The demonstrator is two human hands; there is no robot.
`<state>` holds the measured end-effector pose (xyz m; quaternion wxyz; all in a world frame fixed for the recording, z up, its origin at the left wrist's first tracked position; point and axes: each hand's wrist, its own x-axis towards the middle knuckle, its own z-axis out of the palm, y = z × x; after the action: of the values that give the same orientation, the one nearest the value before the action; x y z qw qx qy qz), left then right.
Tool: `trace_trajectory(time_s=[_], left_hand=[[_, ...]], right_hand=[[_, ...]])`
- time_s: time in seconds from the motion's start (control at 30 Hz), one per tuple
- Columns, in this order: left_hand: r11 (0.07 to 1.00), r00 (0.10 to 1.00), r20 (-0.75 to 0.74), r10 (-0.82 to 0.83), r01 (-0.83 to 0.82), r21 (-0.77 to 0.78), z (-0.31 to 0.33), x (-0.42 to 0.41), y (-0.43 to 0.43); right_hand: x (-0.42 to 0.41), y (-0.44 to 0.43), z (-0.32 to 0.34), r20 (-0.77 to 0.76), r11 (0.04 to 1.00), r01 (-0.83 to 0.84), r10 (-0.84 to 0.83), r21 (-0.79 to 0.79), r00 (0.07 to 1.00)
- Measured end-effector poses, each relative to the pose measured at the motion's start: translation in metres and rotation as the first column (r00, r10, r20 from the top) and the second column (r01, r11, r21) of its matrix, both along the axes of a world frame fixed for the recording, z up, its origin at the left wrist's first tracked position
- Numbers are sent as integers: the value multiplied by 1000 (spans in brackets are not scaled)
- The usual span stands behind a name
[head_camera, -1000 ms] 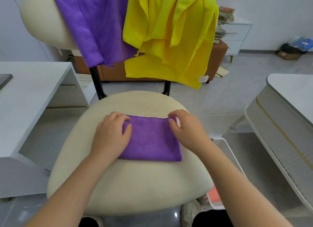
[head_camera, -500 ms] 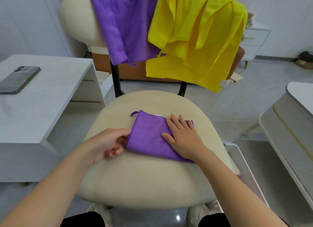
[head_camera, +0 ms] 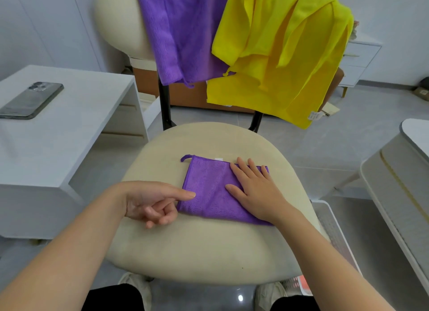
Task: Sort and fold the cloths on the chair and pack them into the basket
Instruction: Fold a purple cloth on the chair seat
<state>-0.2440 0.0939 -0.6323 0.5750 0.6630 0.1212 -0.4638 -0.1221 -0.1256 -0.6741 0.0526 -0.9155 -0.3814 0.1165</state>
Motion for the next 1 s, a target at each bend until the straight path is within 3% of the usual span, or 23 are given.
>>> trace_trajectory(time_s=[0.1, 0.2, 0.43, 0.5, 0.57, 0.63, 0.67, 0.7, 0.77, 0.8, 0.83, 0.9, 1.0], left_hand=[[1000, 1000, -6, 1, -1, -14, 1, 1, -8], [987, 990, 29, 137, -139, 76, 0, 4, -20], [927, 962, 136, 237, -266, 266, -8, 8, -18], [897, 965, 163, 203, -250, 365, -8, 7, -15], [779, 961, 249, 120, -246, 577, -6, 3, -13], [508, 883, 466, 51, -425, 750, -6, 0, -15], [369, 788, 615, 1, -572, 732, -6, 0, -19], [304, 671, 738, -68, -691, 656, -7, 2, -25], [357, 481, 845, -235, -765, 535, -14, 10, -42], [406, 455, 828, -329, -723, 559, -21, 15, -51], [426, 469, 780, -413, -658, 621, -29, 20, -58], [405, 584, 632, -510, -485, 775, -41, 24, -67], [406, 696, 517, -498, -340, 849, -51, 23, -67]], right_hand=[[0, 0, 1, -2, 1000, -7, 7, 8, 1000], [-1, 0, 1, 4, 1000, -13, 12, 15, 1000], [-2, 0, -1, 13, 1000, 4, -4, 25, 1000], [-2, 0, -1, 12, 1000, 2, -3, 25, 1000], [-3, 0, -1, 10, 1000, 2, -2, 27, 1000], [-2, -1, -2, 22, 1000, 0, 0, 13, 1000], [-2, -1, -2, 33, 1000, -4, 4, -2, 999], [-2, 0, -2, 43, 1000, -10, 10, -17, 999], [-3, 1, -2, 45, 1000, -11, 13, -29, 999], [-3, 1, -1, 37, 1000, -8, 9, -26, 999], [-3, 1, 0, 26, 1000, -4, 5, -21, 1000], [-2, -1, 1, 1, 1000, 0, 0, -16, 1000], [-2, -3, 5, -36, 1000, 22, -22, 0, 999]])
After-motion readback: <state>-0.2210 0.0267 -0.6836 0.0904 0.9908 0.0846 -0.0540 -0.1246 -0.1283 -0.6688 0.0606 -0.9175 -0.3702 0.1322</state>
